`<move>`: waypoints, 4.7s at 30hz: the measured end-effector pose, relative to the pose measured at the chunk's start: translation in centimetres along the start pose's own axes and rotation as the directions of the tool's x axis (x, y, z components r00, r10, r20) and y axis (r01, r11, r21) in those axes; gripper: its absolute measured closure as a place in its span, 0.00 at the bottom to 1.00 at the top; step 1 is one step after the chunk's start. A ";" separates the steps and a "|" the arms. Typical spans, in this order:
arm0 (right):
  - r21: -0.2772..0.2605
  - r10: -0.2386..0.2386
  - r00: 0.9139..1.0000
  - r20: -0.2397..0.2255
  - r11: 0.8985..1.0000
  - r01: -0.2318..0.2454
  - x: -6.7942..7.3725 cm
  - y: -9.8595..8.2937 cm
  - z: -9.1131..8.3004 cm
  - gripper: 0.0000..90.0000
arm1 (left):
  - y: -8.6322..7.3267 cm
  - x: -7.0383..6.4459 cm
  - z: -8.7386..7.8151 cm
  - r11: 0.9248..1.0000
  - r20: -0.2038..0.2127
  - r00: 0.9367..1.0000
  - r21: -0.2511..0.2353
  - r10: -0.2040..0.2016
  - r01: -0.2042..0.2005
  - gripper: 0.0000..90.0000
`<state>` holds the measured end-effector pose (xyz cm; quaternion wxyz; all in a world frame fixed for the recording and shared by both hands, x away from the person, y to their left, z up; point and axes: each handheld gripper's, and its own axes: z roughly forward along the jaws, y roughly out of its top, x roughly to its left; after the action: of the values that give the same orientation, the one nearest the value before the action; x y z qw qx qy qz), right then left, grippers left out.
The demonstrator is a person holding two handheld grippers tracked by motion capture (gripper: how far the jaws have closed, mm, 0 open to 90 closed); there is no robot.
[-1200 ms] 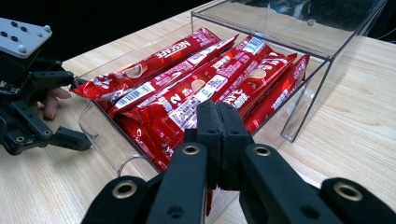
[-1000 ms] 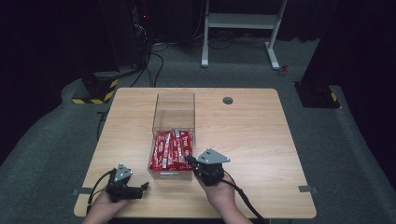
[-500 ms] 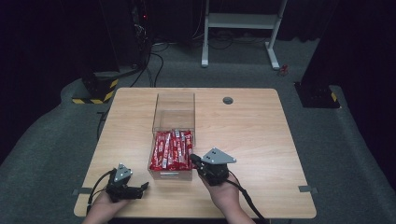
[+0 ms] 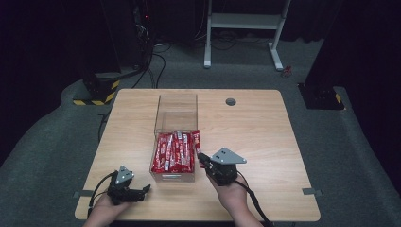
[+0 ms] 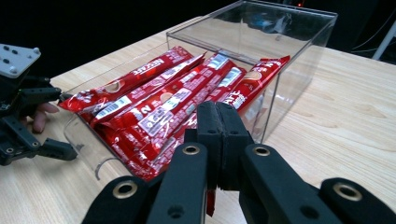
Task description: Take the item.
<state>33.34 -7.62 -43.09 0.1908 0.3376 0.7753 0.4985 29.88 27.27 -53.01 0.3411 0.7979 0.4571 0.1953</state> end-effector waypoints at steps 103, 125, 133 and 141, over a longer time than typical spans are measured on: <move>0.219 0.103 0.975 0.197 0.965 -0.146 -7.0 -5.9 7.0 0.98 | 0.0 -0.1 0.0 1.000 0.005 1.000 -0.003 -0.004 0.004 0.08; 0.160 0.067 0.983 0.171 0.983 -0.095 -6.2 -4.6 5.9 0.70 | 0.0 -0.1 0.0 1.000 0.006 1.000 -0.004 -0.004 0.004 0.08; 0.137 0.079 0.981 0.176 0.985 -0.104 -6.3 -4.1 5.2 0.42 | 0.0 -0.1 0.0 1.000 0.004 1.000 -0.002 0.000 0.000 0.08; 0.118 0.082 0.976 0.203 0.987 -0.108 -6.3 -3.9 4.5 0.22 | 0.0 -0.1 0.0 1.000 0.004 1.000 -0.002 0.001 -0.001 0.08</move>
<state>39.27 -10.27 -48.76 0.2206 0.4337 0.7660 0.4201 29.84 27.21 -53.04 0.3427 0.7981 0.4558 0.1945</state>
